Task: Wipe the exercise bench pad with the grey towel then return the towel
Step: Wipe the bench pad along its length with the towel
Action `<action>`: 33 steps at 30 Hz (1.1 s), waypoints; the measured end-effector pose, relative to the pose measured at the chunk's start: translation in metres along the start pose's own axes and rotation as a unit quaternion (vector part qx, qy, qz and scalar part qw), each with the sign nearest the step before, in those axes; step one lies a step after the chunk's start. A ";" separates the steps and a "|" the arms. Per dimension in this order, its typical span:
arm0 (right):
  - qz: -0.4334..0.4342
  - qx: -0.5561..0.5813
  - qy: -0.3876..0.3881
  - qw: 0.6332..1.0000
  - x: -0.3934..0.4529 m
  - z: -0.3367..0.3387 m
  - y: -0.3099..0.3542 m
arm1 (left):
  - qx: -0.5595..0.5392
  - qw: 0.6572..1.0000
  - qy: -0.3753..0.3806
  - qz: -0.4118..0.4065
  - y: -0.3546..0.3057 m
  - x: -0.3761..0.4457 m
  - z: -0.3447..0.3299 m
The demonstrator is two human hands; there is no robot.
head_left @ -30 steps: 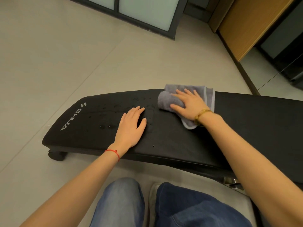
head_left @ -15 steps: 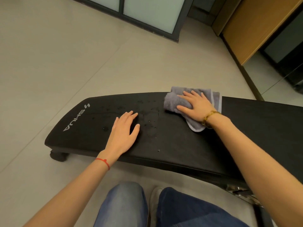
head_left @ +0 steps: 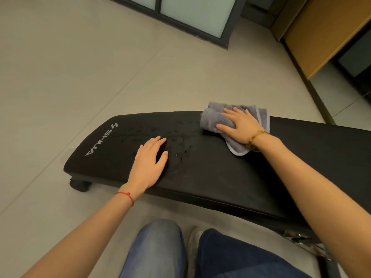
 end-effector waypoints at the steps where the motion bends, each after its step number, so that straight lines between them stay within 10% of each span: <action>1: -0.010 -0.015 0.011 1.000 0.009 -0.005 0.005 | 0.000 1.000 -0.001 0.000 0.000 0.000 0.000; 9: 0.231 0.059 0.037 0.970 -0.129 -0.012 0.083 | -0.003 1.000 -0.001 -0.006 0.001 0.001 -0.001; 16: 0.000 -0.009 0.012 1.000 0.018 -0.009 0.027 | 0.001 1.000 0.002 0.002 0.000 0.001 0.000; 24: 0.221 0.026 0.013 0.975 -0.131 -0.016 0.094 | 0.002 1.000 0.006 -0.007 0.001 0.001 -0.001; 33: -0.005 -0.017 -0.004 1.000 0.000 -0.006 0.017 | 0.006 1.000 0.000 -0.001 0.000 0.000 -0.001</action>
Point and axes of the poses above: each hand's wrist, its own x-axis towards the middle knuckle, its own z-axis out of the back of the hand, y = z × x, the point moved 4 cm from there along x, towards the middle knuckle, and after that the axes turned 1 degree about z, right-handed, at the moved point
